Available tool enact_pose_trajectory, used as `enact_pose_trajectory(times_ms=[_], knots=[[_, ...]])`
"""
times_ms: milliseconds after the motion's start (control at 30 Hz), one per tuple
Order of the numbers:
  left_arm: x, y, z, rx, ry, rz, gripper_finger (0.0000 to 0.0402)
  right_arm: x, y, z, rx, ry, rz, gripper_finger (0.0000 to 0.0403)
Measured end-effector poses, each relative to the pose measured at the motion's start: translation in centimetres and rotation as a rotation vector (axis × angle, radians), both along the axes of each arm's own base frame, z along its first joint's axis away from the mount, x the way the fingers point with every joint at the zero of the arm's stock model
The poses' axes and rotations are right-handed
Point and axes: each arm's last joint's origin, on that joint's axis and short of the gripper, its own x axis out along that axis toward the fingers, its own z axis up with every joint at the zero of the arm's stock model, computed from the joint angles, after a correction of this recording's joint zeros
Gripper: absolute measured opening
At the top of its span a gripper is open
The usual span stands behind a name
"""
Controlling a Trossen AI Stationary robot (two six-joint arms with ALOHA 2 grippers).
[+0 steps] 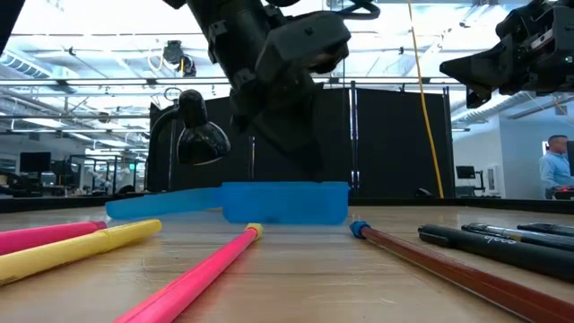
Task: Pick & place school supplies into a supply box
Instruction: Adjust the blue supply box
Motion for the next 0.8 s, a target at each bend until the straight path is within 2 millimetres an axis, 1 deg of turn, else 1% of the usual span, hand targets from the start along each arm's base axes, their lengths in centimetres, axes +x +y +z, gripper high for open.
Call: enact_pose_trajectory(times_ms=[133,333,533,633,800], knots=[[0.1,0.3,-0.4,0.008,0.006,0.01,0.0003,0.0,0.0,0.0,0.001,0.002,0.0,0.0],[0.9,2.7,-0.9,-0.023,0.024,0.063,0.0003,0.0,0.0,0.0,-0.002,0.002,0.0,0.0],[1.8,4.6,-2.1,-0.037,0.028,0.063,0.0004,0.0,0.0,0.0,-0.002,0.006,0.0,0.0],[2.0,5.1,-2.2,-0.037,0.028,0.037,0.0003,0.1,0.0,-0.1,-0.002,0.01,0.0,0.0],[2.3,5.6,-2.3,-0.028,0.017,0.04,0.0007,0.1,0.0,-0.2,-0.005,0.027,-0.001,0.0]])
